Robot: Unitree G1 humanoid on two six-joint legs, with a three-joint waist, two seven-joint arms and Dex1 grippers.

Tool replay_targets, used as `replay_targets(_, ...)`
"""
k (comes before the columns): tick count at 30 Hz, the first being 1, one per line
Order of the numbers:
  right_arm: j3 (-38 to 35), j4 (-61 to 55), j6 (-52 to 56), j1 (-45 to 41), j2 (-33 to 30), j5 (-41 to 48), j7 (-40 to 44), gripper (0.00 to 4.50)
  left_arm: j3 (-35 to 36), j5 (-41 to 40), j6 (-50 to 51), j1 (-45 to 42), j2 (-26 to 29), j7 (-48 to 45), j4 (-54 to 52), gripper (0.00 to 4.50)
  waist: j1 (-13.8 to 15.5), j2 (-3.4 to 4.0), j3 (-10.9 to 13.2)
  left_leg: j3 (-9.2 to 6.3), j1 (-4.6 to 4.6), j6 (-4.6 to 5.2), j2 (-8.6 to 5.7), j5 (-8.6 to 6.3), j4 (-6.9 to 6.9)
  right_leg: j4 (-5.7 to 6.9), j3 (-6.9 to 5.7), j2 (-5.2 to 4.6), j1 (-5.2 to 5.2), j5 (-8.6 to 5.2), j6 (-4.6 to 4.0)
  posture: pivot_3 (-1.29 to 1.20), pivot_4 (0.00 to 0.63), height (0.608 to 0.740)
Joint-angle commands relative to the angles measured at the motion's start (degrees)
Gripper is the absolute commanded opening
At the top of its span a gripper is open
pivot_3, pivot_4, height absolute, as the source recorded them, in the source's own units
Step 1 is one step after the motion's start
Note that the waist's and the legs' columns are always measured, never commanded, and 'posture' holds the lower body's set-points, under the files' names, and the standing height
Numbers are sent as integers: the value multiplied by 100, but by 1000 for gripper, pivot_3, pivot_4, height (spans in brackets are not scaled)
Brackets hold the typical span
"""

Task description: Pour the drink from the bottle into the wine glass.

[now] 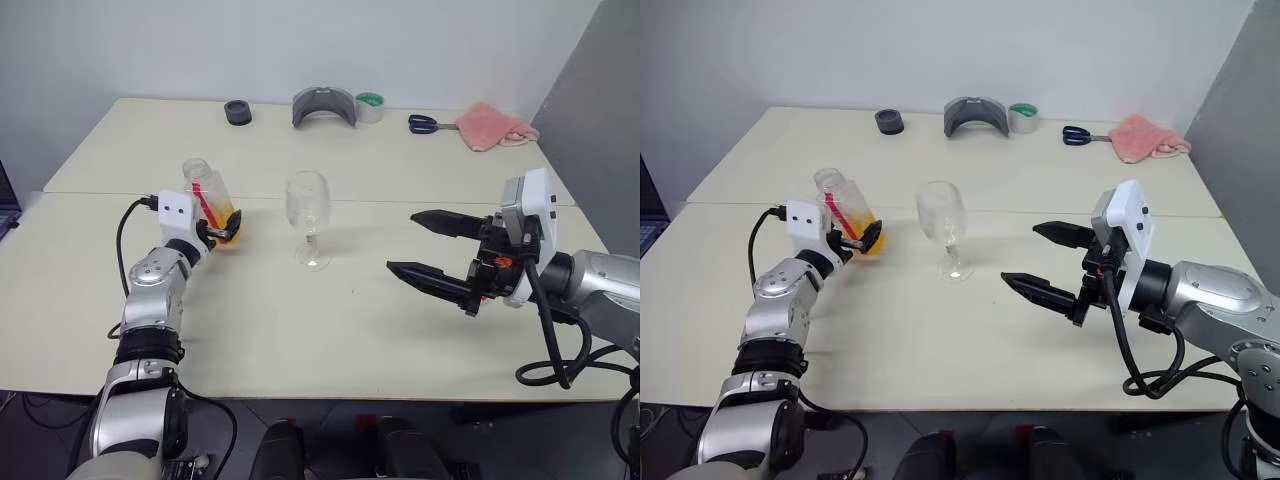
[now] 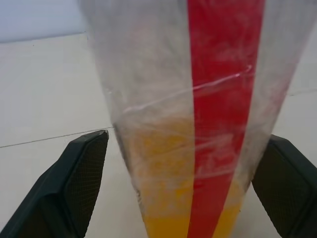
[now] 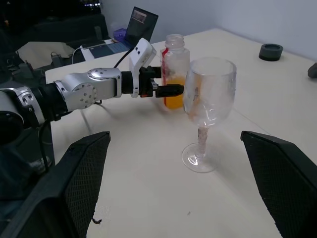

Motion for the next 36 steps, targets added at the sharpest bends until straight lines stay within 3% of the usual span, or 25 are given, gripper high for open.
replay_targets(1, -267, -90, -47, 73, -200, 201, -65, 4492, -1, 70, -444, -378, 67, -104, 357, 4500, 1, 0, 0, 0, -1, 0, 0, 0, 0, -1, 0, 0, 0, 0, 1, 0, 150, 740)
replay_targets(2, -287, -68, -61, 98, -234, 219, -71, 4492, -5, 83, -520, -449, 64, -118, 482, 4500, 2, 0, 0, 0, -3, 0, 0, 0, 0, -2, -1, 0, 0, 1, 1, 0, 150, 740)
replay_targets(5, -279, -5, -122, 140, -301, 179, -63, 4500, -10, 133, -715, -594, 57, -131, 770, 3863, -1, 0, 0, 0, -5, 0, 0, 0, 0, -6, -2, 0, 0, 2, 4, 0, 150, 740)
replay_targets(11, -270, 41, -194, 208, -319, 73, -63, 4500, -22, 139, -919, -722, 64, -206, 1012, 1993, -2, 0, 0, 0, -6, 0, 0, 0, 0, -8, -2, 0, 0, 3, 4, 0, 150, 740)
replay_targets(13, -216, 9, -214, 141, -272, 92, -164, 4500, -16, 141, -948, -780, 78, -216, 1068, 1643, -4, 0, 0, 1, -6, 0, 0, 0, 1, -8, -1, 0, 0, 3, 5, 0, 150, 740)
replay_targets(20, -81, 19, -352, -149, -158, -28, -426, 4500, -194, 410, -1029, -1082, 153, -125, 995, 1610, -1, -1, 1, -1, -9, 0, 0, 0, 2, -8, -4, 0, -1, 4, 5, 0, 150, 740)
replay_targets(27, 15, 16, -653, -332, 236, -454, -834, 4500, -718, 909, -912, -2034, 223, -307, 1015, 1610, 18, -6, 4, -7, -32, 0, -2, 0, 8, -17, -11, -1, -9, 7, 10, 0, 150, 740)
replay_targets(36, 670, -24, -1098, -389, 997, -1284, -1026, 4500, -1532, 1703, -1867, -2970, 477, -843, 1377, 1610, -5, -6, 4, -1, -34, 0, -2, 0, 4, -15, -4, 1, -16, 7, 9, 0, 150, 740)
